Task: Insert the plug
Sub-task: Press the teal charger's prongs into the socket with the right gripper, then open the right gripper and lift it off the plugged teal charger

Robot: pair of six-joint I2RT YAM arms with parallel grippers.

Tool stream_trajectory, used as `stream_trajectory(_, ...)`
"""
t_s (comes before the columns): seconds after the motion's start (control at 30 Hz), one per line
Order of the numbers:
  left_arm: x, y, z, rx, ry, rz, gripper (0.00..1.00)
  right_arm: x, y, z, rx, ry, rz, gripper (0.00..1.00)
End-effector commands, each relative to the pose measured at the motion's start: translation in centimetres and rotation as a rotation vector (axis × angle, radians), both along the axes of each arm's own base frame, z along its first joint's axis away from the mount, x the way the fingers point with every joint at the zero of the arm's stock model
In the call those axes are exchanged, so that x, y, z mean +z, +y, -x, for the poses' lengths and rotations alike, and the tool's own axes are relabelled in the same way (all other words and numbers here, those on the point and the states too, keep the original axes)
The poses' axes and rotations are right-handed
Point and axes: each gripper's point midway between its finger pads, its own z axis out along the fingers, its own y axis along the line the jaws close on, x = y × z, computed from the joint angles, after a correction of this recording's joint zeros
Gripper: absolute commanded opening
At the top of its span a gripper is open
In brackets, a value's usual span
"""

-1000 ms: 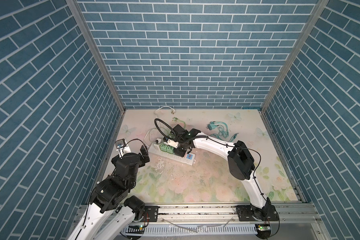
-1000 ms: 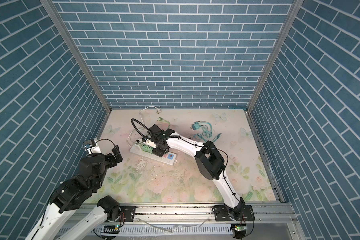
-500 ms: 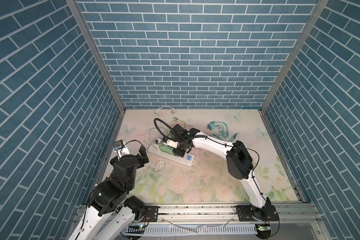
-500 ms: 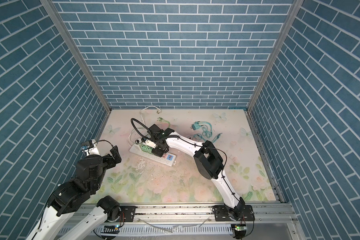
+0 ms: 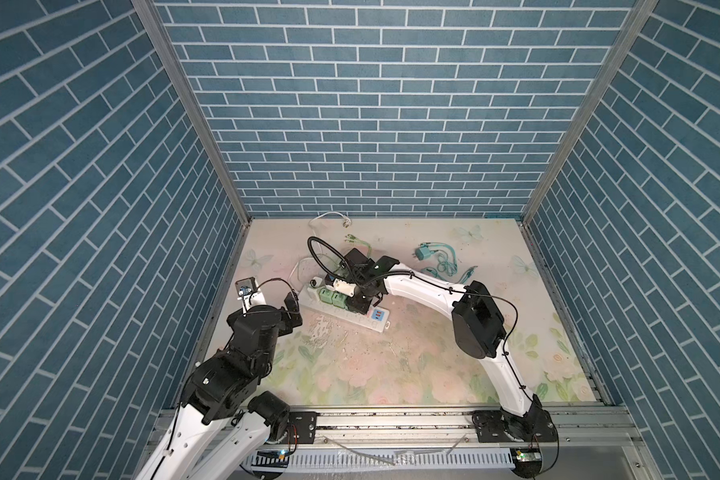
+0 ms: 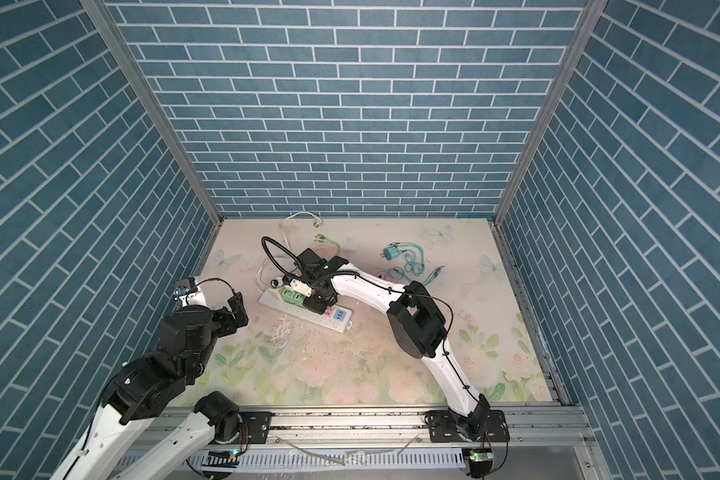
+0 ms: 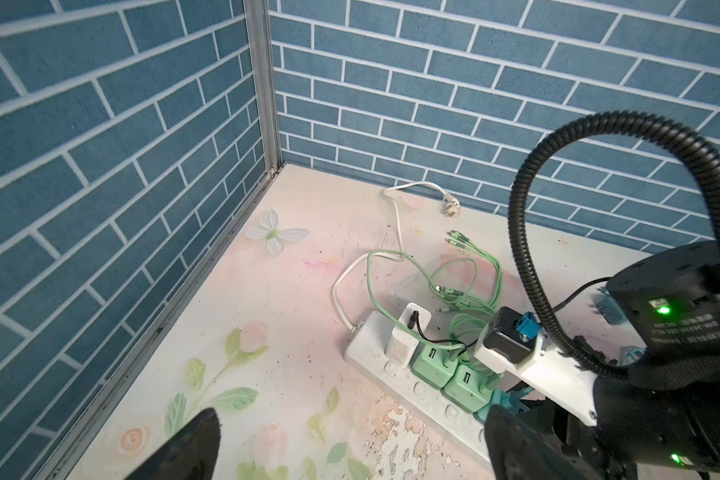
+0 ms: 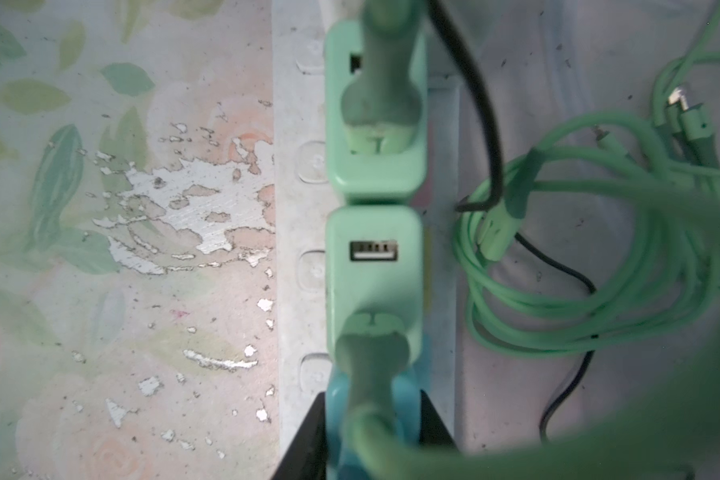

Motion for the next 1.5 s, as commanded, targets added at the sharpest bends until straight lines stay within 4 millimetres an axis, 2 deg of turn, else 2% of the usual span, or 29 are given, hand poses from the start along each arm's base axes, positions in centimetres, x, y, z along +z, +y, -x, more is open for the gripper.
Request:
stream_trajectory(0.0, -1.2, -0.2, 0.0, -0.005, 0.053, -0.017, 1.0, -2.9, -1.4, 2.0, 0.038, 0.099, 0.09, 0.38)
stream_trajectory(0.27, -1.4, -0.7, 0.0, -0.023, 0.07, 0.017, 1.0, 0.9, -1.6, 1.2, 0.041, 0.089, 0.016, 0.41)
stream_trajectory(0.43, -1.4, -1.2, -0.2, -0.04, 0.074, 0.025, 1.0, 2.9, -2.8, 0.6, 0.026, 0.119, -0.026, 0.42)
stream_trajectory(0.5, -1.2, -1.4, -0.4, -0.048, 0.075, 0.025, 1.0, 3.0, -3.4, 0.4, 0.02, 0.165, -0.038, 0.42)
stream_trajectory(0.53, -1.2, -1.4, -0.5, -0.048, 0.078, 0.023, 0.99, 4.5, -3.6, 0.7, 0.027, 0.174, -0.068, 0.42)
stream_trajectory(0.67, -1.1, -1.5, -0.8, -0.046, 0.085, 0.016, 0.99, 5.5, -4.3, 1.8, 0.051, 0.249, -0.09, 0.42)
stream_trajectory(0.93, -0.9, -2.2, -1.3, -0.066, 0.077, 0.032, 1.0, 4.7, -5.1, 4.1, 0.063, 0.318, -0.08, 0.42)
stream_trajectory(1.07, -1.2, -3.3, -2.1, -0.096, 0.128, 0.019, 1.0, 4.9, -6.0, 6.1, 0.072, 0.395, -0.111, 0.42)
stream_trajectory(1.27, -0.8, -4.8, -3.1, -0.142, 0.13, 0.045, 1.0, 4.2, -7.6, 8.4, 0.078, 0.528, -0.118, 0.39)
stream_trajectory(1.47, -0.8, -5.7, -3.5, -0.172, 0.13, 0.069, 1.0, 3.5, -9.4, 8.6, 0.026, 0.508, -0.11, 0.37)
